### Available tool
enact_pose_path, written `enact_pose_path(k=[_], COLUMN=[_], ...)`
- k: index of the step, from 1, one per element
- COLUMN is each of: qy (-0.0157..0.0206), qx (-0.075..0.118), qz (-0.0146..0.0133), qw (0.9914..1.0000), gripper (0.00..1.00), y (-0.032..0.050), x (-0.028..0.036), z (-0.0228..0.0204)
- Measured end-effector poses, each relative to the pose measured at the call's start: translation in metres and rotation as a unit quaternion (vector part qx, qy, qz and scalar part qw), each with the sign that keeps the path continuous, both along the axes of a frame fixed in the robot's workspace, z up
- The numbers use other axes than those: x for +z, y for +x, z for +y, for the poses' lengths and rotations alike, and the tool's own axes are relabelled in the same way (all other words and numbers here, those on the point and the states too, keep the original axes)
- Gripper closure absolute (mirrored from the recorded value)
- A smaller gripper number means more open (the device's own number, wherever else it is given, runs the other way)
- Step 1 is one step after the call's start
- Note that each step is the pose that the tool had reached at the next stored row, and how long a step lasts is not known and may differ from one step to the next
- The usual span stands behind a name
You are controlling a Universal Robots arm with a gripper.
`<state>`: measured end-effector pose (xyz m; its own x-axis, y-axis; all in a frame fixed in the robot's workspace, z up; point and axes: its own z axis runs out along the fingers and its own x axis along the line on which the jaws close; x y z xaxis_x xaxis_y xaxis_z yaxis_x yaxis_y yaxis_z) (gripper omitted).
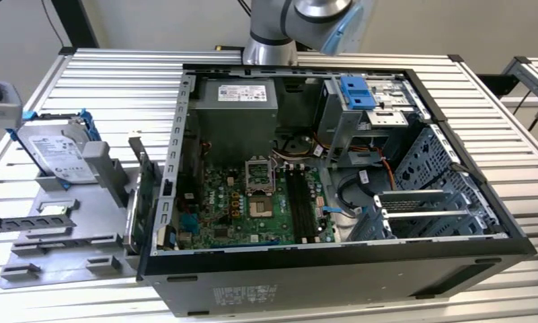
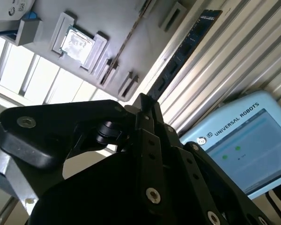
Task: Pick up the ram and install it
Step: 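Pick up the ram and move it above insertion slot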
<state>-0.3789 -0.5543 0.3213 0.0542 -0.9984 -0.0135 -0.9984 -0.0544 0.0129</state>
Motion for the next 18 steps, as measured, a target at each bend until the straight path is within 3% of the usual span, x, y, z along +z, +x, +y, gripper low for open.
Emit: enact_pose_path(k=[4, 18], qy=[0.0000, 0.0000], qx=[-0.001, -0.001], qz=[0.0000, 0.0000], qw=[1.00000, 1.00000], gripper=[1.00, 1.00], y=[0.0000, 0.0000], x=[0.0125, 0.0736], z=[0.0000, 0.0000])
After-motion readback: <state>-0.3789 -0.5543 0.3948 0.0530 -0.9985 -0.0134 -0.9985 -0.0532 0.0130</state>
